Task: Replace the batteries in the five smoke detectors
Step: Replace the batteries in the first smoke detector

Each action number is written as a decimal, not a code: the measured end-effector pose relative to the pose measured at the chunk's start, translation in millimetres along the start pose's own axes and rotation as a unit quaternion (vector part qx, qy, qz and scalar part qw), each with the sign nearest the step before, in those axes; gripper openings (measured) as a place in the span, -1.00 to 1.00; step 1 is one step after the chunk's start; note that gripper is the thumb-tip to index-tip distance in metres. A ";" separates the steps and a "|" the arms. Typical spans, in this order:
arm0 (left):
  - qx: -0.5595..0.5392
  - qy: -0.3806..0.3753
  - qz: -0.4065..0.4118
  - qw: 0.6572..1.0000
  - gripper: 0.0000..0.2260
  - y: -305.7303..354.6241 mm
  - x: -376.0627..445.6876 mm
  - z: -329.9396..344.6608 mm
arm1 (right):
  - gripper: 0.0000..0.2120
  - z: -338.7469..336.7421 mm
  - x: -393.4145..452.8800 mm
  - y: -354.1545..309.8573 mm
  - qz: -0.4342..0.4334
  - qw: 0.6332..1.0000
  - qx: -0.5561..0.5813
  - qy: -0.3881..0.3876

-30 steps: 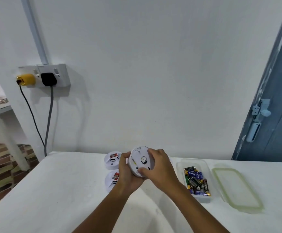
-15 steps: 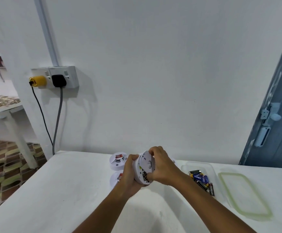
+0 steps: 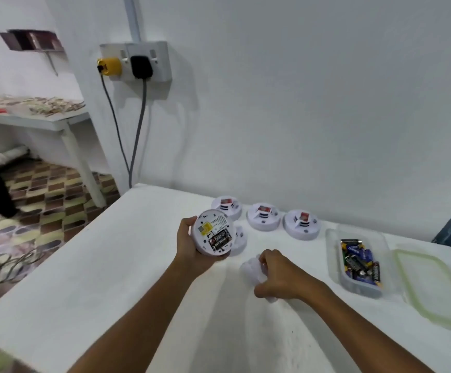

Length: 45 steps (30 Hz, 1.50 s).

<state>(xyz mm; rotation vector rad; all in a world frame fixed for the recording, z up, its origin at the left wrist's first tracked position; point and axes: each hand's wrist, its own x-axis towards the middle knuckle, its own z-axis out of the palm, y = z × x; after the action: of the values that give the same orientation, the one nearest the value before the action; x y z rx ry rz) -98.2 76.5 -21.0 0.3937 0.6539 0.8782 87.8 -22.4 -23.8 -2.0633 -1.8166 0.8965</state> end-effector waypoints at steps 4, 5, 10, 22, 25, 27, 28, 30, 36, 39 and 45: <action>-0.018 0.007 0.008 1.000 -0.61 -0.7 -13.1 -17.0 | -0.52 22.0 0.5 -8.4 -0.008 0.997 -0.073 -0.035; -0.029 0.009 0.009 0.999 -0.61 -1.2 -15.2 -19.7 | -0.50 25.8 0.6 -8.7 -0.009 0.996 -0.083 -0.033; -0.066 -0.015 0.019 0.998 -0.58 -6.6 -21.4 -23.5 | -0.55 27.8 0.3 -15.0 -0.031 0.998 0.013 0.056; -0.047 -0.111 -0.046 0.992 -0.53 -52.9 3.3 41.5 | -0.74 -10.4 -26.7 -9.8 -0.050 0.925 0.284 0.249; -0.019 -0.137 -0.077 0.987 -0.54 -90.7 11.0 79.3 | -0.71 -32.3 -51.1 27.9 -0.024 0.904 0.300 0.304; -0.011 -0.146 -0.081 0.986 -0.53 -117.6 12.8 105.7 | -0.73 -48.1 -68.2 53.7 -0.010 0.896 0.305 0.324; -0.012 -0.155 -0.084 0.984 -0.54 -135.8 12.9 122.6 | -0.74 -58.0 -79.9 71.3 -0.003 0.891 0.308 0.333; -0.019 -0.161 -0.083 0.983 -0.57 -168.3 10.6 153.2 | -0.77 -76.5 -101.3 102.5 0.009 0.881 0.328 0.342; -0.005 -0.146 -0.102 0.984 -0.56 -249.8 16.0 225.2 | -0.81 -121.2 -139.1 187.5 0.034 0.879 0.305 0.364; 0.011 -0.136 -0.098 0.986 -0.54 -278.0 15.7 249.9 | -0.83 -133.0 -151.6 218.2 0.041 0.882 0.302 0.360; 0.041 -0.097 -0.066 0.992 -0.57 -307.6 8.4 270.7 | -0.80 -144.4 -158.2 253.2 0.029 0.911 0.243 0.333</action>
<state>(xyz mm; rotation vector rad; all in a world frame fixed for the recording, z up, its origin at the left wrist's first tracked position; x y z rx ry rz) 264.9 -112.1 2.0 0.4964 0.5311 0.6794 371.9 -192.8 -8.7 -1.7892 -1.0489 0.4856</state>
